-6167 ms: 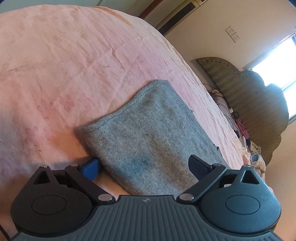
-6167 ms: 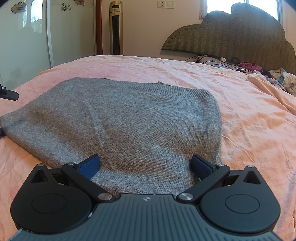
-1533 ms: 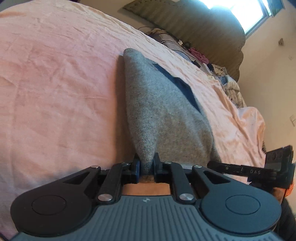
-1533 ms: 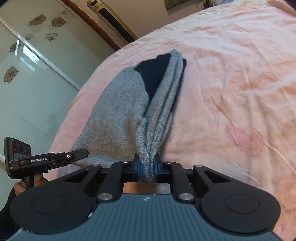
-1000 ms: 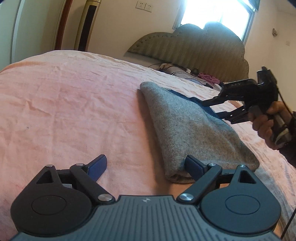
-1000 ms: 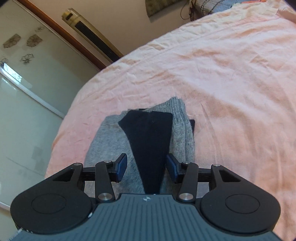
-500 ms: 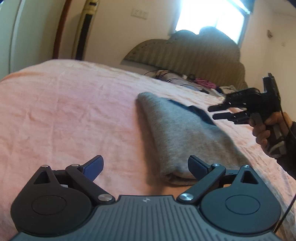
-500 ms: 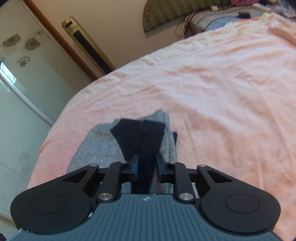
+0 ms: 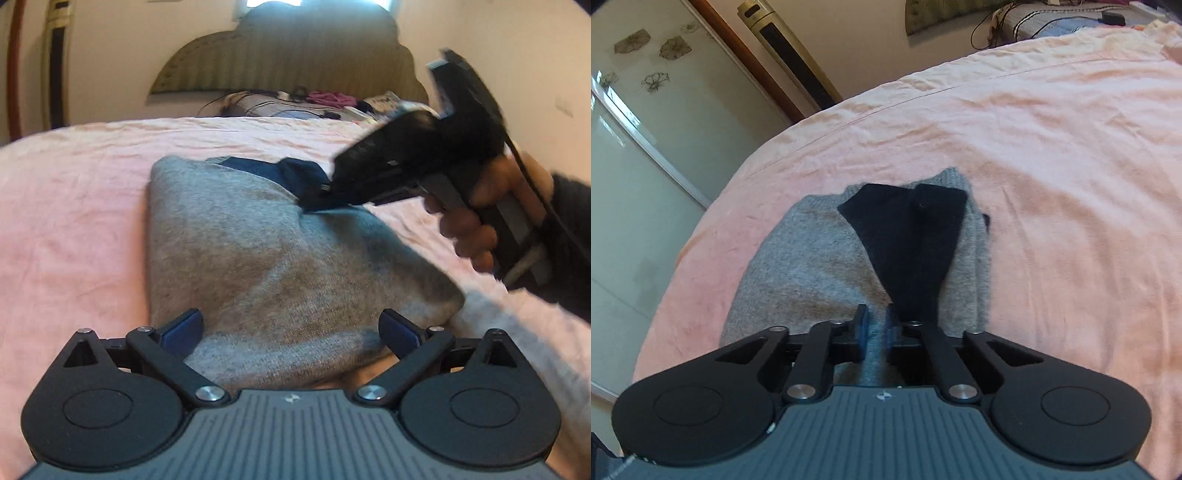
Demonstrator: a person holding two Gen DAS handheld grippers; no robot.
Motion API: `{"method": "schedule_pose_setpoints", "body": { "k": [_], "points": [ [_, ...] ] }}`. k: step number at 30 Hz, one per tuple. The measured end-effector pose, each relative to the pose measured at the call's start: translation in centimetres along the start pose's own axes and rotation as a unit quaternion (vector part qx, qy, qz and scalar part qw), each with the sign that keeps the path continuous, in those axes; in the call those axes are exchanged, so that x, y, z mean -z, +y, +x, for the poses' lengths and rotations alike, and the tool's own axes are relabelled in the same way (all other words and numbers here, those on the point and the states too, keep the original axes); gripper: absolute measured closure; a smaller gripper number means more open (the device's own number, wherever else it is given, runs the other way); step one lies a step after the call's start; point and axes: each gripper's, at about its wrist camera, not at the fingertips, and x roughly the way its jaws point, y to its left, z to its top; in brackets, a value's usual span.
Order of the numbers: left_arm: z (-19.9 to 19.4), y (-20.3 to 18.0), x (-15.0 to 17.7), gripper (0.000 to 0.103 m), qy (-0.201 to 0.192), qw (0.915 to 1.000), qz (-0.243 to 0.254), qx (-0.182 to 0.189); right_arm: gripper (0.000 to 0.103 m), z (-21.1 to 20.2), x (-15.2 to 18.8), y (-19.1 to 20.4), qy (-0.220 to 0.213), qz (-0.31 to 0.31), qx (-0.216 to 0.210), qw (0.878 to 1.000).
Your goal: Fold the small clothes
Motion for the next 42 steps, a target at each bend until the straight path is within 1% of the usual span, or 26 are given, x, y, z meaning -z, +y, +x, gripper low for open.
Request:
{"method": "schedule_pose_setpoints", "body": {
  "k": [2, 4, 5, 6, 7, 8, 9, 10, 11, 12, 13, 16, 17, 18, 20, 22, 24, 25, 29, 32, 34, 36, 38, 39, 41, 42],
  "points": [
    [-1.7, 0.5, 0.1, 0.001, -0.008, 0.9997, -0.023, 0.0, 0.063, -2.7, 1.2, 1.3, -0.022, -0.02, -0.009, 1.0],
    [-2.6, 0.8, 0.5, 0.001, -0.006, 0.9993, -0.037, 0.003, 0.05, -4.7, 2.5, 2.0, -0.032, -0.024, -0.06, 0.997],
    [-2.7, 0.8, 0.7, 0.001, -0.002, 0.9991, -0.041, 0.007, 0.048, -5.0, 3.2, 2.3, -0.02, -0.027, -0.083, 0.996],
    [-2.5, 0.7, 0.8, 0.001, 0.001, 0.9991, -0.041, 0.008, 0.047, -4.8, 3.9, 2.7, -0.005, -0.037, -0.09, 0.995],
    [-2.0, 0.4, 0.8, 0.001, 0.008, 0.9994, -0.034, 0.005, 0.045, -4.1, 4.7, 2.9, 0.01, -0.055, -0.072, 0.996],
    [-1.3, 0.2, 0.7, 0.001, 0.015, 0.9996, -0.025, 0.0, 0.052, -3.0, 5.3, 2.6, 0.025, -0.071, -0.039, 0.996],
    [-1.0, 0.0, 0.8, 0.001, 0.018, 0.9996, -0.02, -0.007, 0.064, -2.7, 5.9, 1.9, 0.01, -0.082, -0.029, 0.996],
    [-1.0, -0.2, 0.9, 0.001, 0.016, 0.9996, -0.018, -0.017, 0.088, -2.9, 5.9, 1.2, 0.003, -0.072, -0.023, 0.997],
    [-1.3, -0.3, 0.8, 0.001, 0.015, 0.9995, -0.019, -0.022, 0.097, -3.6, 5.7, 0.4, 0.009, -0.035, -0.02, 0.999],
    [-1.9, -0.2, 0.6, 0.001, 0.009, 0.9994, -0.026, -0.023, 0.097, -4.5, 5.6, 0.2, 0.013, -0.015, -0.022, 1.0],
    [-3.0, 0.0, 0.6, 0.001, -0.005, 0.9991, -0.038, -0.019, 0.091, -5.6, 5.8, 0.5, 0.007, -0.016, -0.024, 1.0],
    [-4.7, 2.3, 0.8, 0.001, -0.021, 0.9959, -0.086, -0.018, 0.038, -8.7, 7.3, 0.6, -0.017, -0.02, -0.023, 0.999],
    [-4.8, 3.6, 1.0, 0.001, -0.013, 0.9929, -0.118, -0.01, 0.034, -9.1, 7.7, 0.0, -0.013, -0.006, -0.024, 1.0],
    [-4.5, 4.9, 1.1, 0.001, 0.0, 0.9877, -0.156, 0.002, 0.034, -9.2, 8.1, -0.6, -0.004, 0.009, -0.028, 1.0],
    [-3.4, 7.5, 1.5, 0.001, 0.027, 0.9683, -0.247, 0.03, 0.036, -8.4, 8.9, -1.9, 0.021, 0.043, -0.04, 0.998],
    [-2.9, 8.4, 1.3, 0.005, 0.02, 0.9572, -0.282, 0.061, 0.043, -7.3, 9.5, -2.4, 0.037, 0.059, -0.046, 0.997],
    [-1.4, 8.3, 0.9, 0.04, 0.047, 0.9511, -0.294, 0.082, 0.065, -6.8, 9.7, -2.2, 0.042, 0.06, -0.051, 0.996],
    [-0.5, 8.0, 0.7, 0.071, 0.067, 0.951, -0.292, 0.078, 0.081, -6.5, 9.6, -2.2, 0.051, 0.061, -0.053, 0.995],
    [-0.2, 7.4, 0.4, 0.089, 0.087, 0.953, -0.284, 0.062, 0.085, -8.1, 9.0, -1.6, 0.035, 0.013, -0.039, 0.999],
    [-1.1, 7.1, 1.0, 0.09, 0.09, 0.9582, -0.265, 0.06, 0.088, -8.7, 8.9, -2.1, 0.042, -0.017, -0.01, 0.999],
    [-1.0, 7.3, 1.5, 0.09, 0.087, 0.9594, -0.262, 0.058, 0.087, -7.8, 9.4, -2.6, 0.054, -0.018, -0.014, 0.998],
    [-1.7, 7.2, 1.5, 0.088, 0.078, 0.9639, -0.25, 0.051, 0.077, -8.1, 8.7, -2.7, 0.052, -0.009, -0.024, 0.998],
    [-2.9, 6.9, 1.3, 0.083, 0.057, 0.9737, -0.215, 0.05, 0.054, -9.2, 7.3, -2.8, 0.011, 0.008, -0.037, 0.999],
    [-3.1, 6.8, 1.5, 0.079, 0.05, 0.9769, -0.203, 0.046, 0.048, -9.6, 6.4, -3.0, -0.011, 0.019, -0.049, 0.999],
    [-3.1, 6.6, 2.1, 0.066, 0.035, 0.9831, -0.178, 0.027, 0.044, -9.6, 4.1, -3.4, -0.037, 0.049, -0.076, 0.995],
    [-3.1, 6.5, 2.5, 0.066, 0.019, 0.9855, -0.167, 0.021, 0.044, -9.0, 2.9, -3.4, -0.042, 0.06, -0.086, 0.994]
  ]
}}
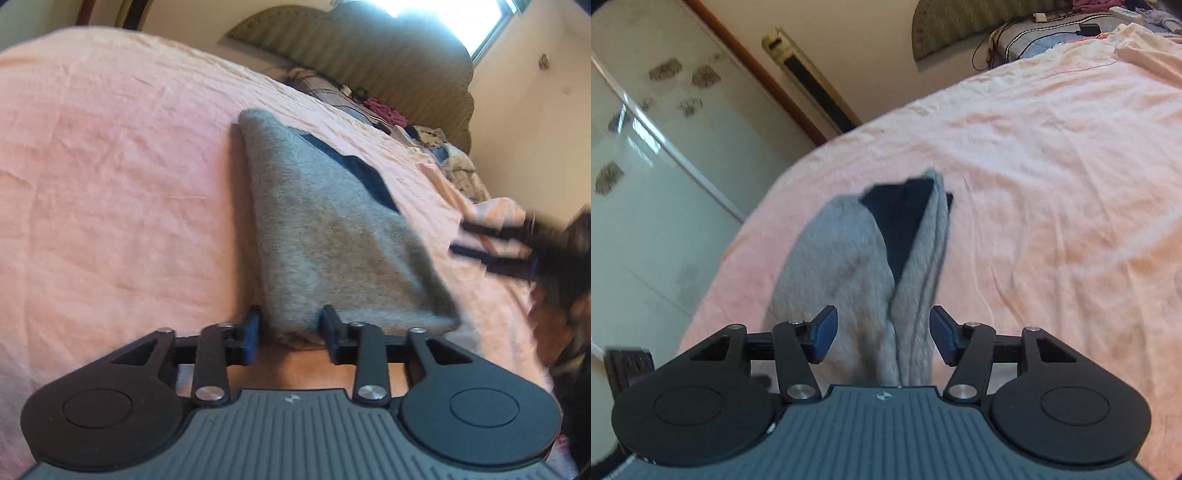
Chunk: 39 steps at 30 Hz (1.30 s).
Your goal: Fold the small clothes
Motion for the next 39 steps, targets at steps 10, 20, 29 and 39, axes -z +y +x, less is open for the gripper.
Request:
{"method": "schedule_pose_setpoints", "body": {
  "k": [10, 20, 29, 39],
  "points": [
    [0.1, -3.0, 2.6, 0.022, -0.051, 0.9925, 0.11, -0.015, 0.085, 11.5, -4.9, -0.4, 0.065, -0.015, 0.109, 0.992],
    [-1.0, -2.5, 2.1, 0.022, -0.052, 0.9945, 0.084, -0.034, 0.052, 8.1, -3.2, -0.1, 0.018, -0.025, 0.091, 0.995],
    [-0.9, -3.3, -2.4, 0.019, -0.085, 0.9954, 0.033, -0.029, 0.05, 4.3, 2.0, 3.0, 0.03, -0.074, 0.088, 0.993],
    [3.3, -3.5, -1.9, 0.019, -0.027, 0.9935, 0.053, -0.097, 0.094, 4.1, 2.7, 1.1, 0.026, -0.098, 0.095, 0.99]
  ]
}}
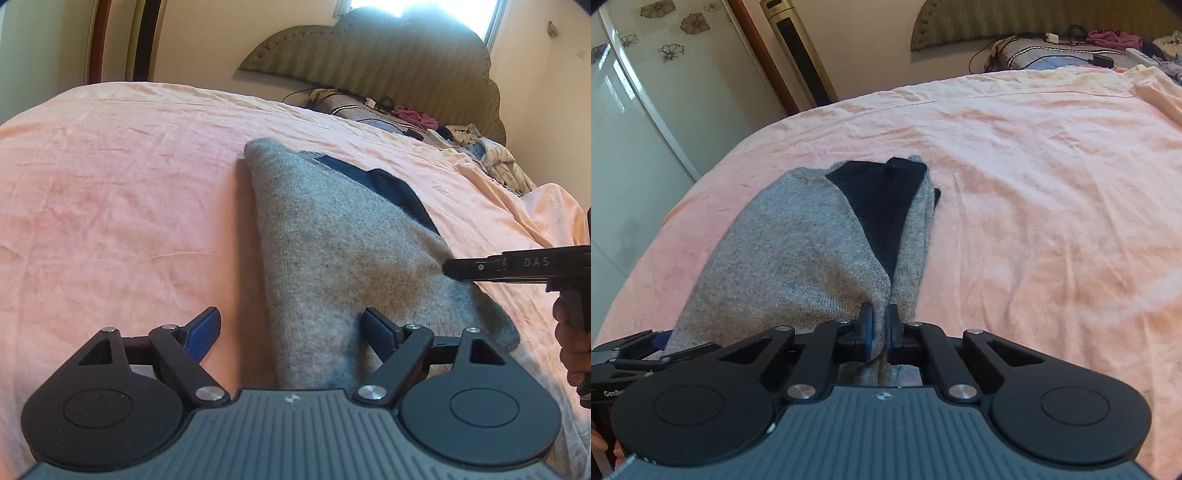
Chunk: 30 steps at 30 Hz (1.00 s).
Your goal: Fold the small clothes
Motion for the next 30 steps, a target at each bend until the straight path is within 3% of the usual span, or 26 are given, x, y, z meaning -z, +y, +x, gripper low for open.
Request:
{"method": "schedule_pose_setpoints", "body": {
  "k": [1, 2, 4, 7, 9, 10, 11, 12, 13, 14, 15, 19, 21, 22, 24, 26, 27, 28, 29, 30],
  "points": [
    [-0.3, 0.2, 0.0, 0.019, 0.003, 1.0, -0.005, 0.005, 0.082, -0.6, 0.0, -0.1, -0.002, 0.021, -0.01, 1.0],
    [-0.6, 0.4, -0.1, 0.019, 0.008, 0.9998, -0.013, 0.013, 0.062, -1.4, 0.1, -0.4, -0.005, 0.045, -0.014, 0.999],
    [-1.1, 1.2, -0.2, 0.019, 0.019, 0.9985, -0.034, 0.038, 0.039, -3.2, 0.8, -1.3, -0.026, 0.073, -0.026, 0.997],
    [-1.1, 2.8, -0.5, 0.019, 0.041, 0.9917, -0.093, 0.079, 0.039, -3.7, 2.3, -2.7, 0.007, 0.125, -0.069, 0.99],
    [-0.7, 3.4, -0.7, 0.02, 0.049, 0.9846, -0.131, 0.105, 0.04, -3.0, 3.3, -2.4, 0.031, 0.12, -0.07, 0.99],
    [-0.4, 3.6, -0.8, 0.021, 0.055, 0.9813, -0.141, 0.119, 0.047, -2.5, 3.7, -2.0, 0.042, 0.115, -0.063, 0.99],
    [-0.1, 3.5, -0.8, 0.026, 0.058, 0.98, -0.143, 0.125, 0.064, -2.2, 4.0, -1.7, 0.045, 0.11, -0.059, 0.991],
    [0.1, 3.2, -0.9, 0.034, 0.062, 0.9803, -0.139, 0.126, 0.072, -1.8, 4.2, -1.3, 0.049, 0.104, -0.061, 0.992],
    [0.5, 2.8, -0.9, 0.054, 0.073, 0.9808, -0.132, 0.123, 0.081, -1.5, 4.1, -1.1, 0.055, 0.099, -0.066, 0.991],
    [0.6, 2.5, -1.0, 0.08, 0.081, 0.9823, -0.127, 0.112, 0.082, -1.5, 4.1, -0.8, 0.057, 0.088, -0.066, 0.992],
    [0.7, 2.2, -1.0, 0.09, 0.09, 0.9829, -0.12, 0.107, 0.083, -1.7, 3.9, -0.4, 0.057, 0.074, -0.063, 0.994],
    [-1.4, 1.5, -0.8, 0.092, 0.082, 0.9864, -0.088, 0.112, 0.086, -4.1, 3.5, -0.1, 0.039, 0.034, -0.056, 0.997],
    [-1.4, 1.2, -0.1, 0.091, 0.087, 0.9897, -0.058, 0.097, 0.086, -3.3, 3.9, -1.1, 0.058, 0.042, -0.049, 0.996],
    [-1.4, 1.3, 0.4, 0.088, 0.085, 0.9919, -0.042, 0.084, 0.085, -2.6, 4.2, -1.4, 0.066, 0.046, -0.054, 0.995],
    [-2.0, 1.9, 0.8, 0.085, 0.077, 0.9911, -0.045, 0.099, 0.073, -2.8, 4.1, -1.6, 0.057, 0.056, -0.066, 0.995],
    [-3.2, 2.9, 0.0, 0.055, 0.067, 0.9898, -0.061, 0.11, 0.032, -3.9, 3.2, -2.0, 0.026, 0.074, -0.081, 0.994],
    [-3.8, 3.6, -0.6, 0.043, 0.049, 0.9895, -0.072, 0.115, 0.024, -4.5, 2.5, -2.4, 0.002, 0.084, -0.093, 0.992],
    [-4.3, 4.2, -1.2, 0.018, 0.024, 0.9886, -0.087, 0.121, 0.018, -4.7, 1.7, -2.8, -0.016, 0.092, -0.105, 0.99],
    [-4.4, 4.7, -1.9, 0.008, 0.002, 0.9872, -0.104, 0.121, 0.018, -4.5, 0.7, -3.0, -0.022, 0.1, -0.108, 0.989],
    [-3.9, 5.1, -2.7, 0.008, -0.002, 0.9849, -0.121, 0.124, 0.018, -3.7, -0.1, -3.2, -0.019, 0.108, -0.108, 0.988]
  ]
}}
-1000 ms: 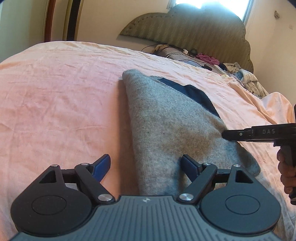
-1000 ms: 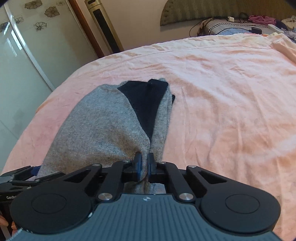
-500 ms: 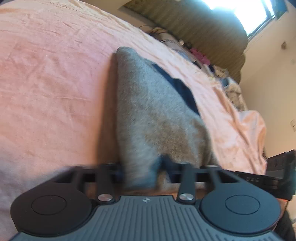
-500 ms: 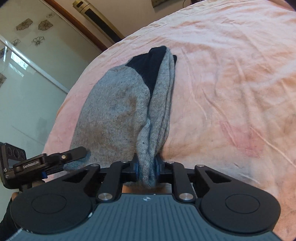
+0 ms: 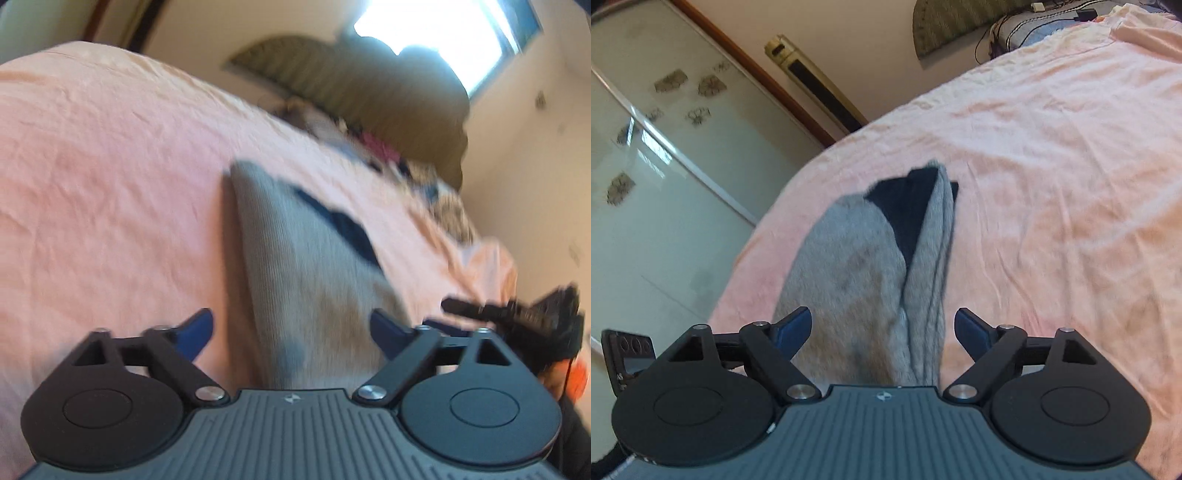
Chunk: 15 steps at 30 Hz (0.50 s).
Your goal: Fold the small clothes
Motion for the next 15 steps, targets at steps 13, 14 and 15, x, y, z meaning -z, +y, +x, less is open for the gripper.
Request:
{"method": "schedule_pose_setpoints", "body": {
  "k": [13, 14, 15],
  "points": [
    [6.3, -0.6, 2.4, 0.087, 0.138, 0.9895, -0.023, 0.035, 0.082, 2.8, 4.2, -1.7, 0.09, 0.052, -0.009, 0.995],
    [6.4, -0.7, 2.3, 0.09, 0.14, 0.9893, -0.022, 0.035, 0.082, 2.7, 4.3, -1.8, 0.088, 0.055, -0.013, 0.994],
    [6.2, -0.8, 2.2, 0.091, 0.138, 0.9897, -0.022, 0.031, 0.083, 2.4, 4.4, -1.6, 0.083, 0.052, -0.015, 0.995]
  ]
}}
